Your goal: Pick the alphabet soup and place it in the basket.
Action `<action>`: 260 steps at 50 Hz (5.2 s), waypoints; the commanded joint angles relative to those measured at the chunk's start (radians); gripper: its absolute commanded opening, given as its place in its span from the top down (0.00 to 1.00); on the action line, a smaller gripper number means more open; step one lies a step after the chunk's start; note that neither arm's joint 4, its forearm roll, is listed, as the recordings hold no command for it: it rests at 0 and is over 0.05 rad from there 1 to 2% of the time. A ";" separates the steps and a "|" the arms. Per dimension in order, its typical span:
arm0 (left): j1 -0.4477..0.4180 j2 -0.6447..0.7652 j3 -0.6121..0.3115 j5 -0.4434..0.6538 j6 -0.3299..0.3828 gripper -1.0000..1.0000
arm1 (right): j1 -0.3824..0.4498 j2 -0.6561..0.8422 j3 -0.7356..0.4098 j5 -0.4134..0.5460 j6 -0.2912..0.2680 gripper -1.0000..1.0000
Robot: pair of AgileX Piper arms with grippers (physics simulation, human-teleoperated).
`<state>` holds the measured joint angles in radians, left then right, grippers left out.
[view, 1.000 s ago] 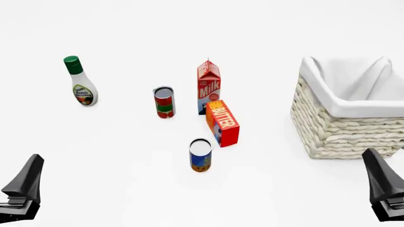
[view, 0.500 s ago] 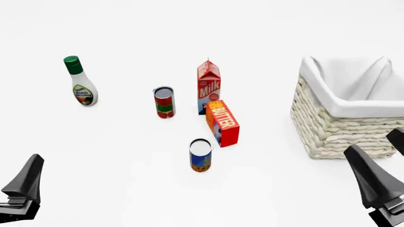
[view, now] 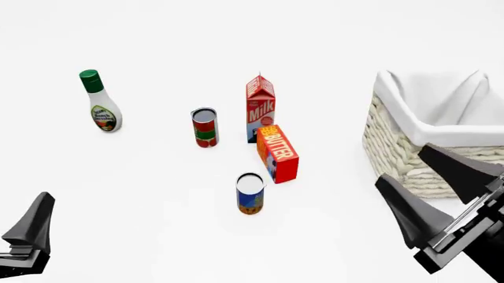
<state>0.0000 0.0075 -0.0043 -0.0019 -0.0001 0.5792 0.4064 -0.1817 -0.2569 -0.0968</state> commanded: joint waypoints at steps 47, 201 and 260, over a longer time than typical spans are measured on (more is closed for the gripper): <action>0.000 0.000 0.000 0.000 0.000 0.00 | 0.209 0.768 -0.106 -0.540 0.015 0.00; 0.000 0.000 0.000 0.000 0.000 0.00 | 0.149 1.492 -0.349 -0.825 0.118 0.00; 0.000 0.000 0.000 0.000 0.000 0.00 | 0.152 1.652 -0.452 -0.827 0.138 0.00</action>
<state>-0.0001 0.0075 -0.0043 -0.0019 0.0000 0.7306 2.0374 -0.6209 -1.0839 0.0398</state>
